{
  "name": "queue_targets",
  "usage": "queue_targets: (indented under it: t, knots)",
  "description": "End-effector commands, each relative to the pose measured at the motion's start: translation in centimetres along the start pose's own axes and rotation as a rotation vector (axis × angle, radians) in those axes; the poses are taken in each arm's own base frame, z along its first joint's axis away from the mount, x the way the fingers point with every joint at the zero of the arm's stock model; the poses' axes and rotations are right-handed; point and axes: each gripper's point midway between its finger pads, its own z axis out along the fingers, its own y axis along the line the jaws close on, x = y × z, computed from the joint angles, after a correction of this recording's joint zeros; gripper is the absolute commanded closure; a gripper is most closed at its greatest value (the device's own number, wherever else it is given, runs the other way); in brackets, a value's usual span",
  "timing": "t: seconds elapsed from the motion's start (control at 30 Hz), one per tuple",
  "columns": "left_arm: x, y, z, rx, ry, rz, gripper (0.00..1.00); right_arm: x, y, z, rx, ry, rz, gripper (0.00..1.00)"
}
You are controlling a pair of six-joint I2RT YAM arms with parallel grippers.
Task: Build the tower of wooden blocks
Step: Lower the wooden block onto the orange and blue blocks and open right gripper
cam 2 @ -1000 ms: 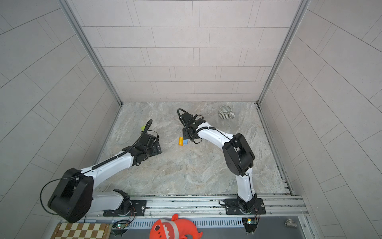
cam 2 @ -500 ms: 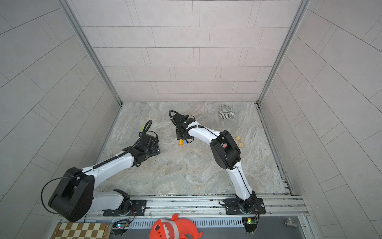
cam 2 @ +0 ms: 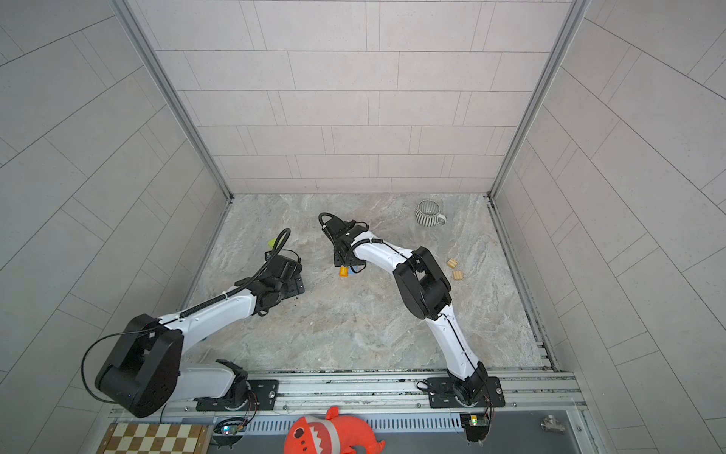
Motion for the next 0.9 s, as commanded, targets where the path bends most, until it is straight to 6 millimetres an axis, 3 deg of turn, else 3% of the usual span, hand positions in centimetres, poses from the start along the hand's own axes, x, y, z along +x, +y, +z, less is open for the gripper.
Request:
queue_targets:
  t: [0.0, 0.87]
  knots:
    - [-0.6, 0.26, -0.25, -0.016, -0.007, -0.004, 0.08, 0.44, 0.11, 0.54, 0.025, 0.006, 0.011, 0.61]
    - [-0.91, 0.45, -0.6, -0.017, -0.019, -0.002, 0.08, -0.19, 0.08, 1.13, 0.048, 0.004, 0.016, 0.54]
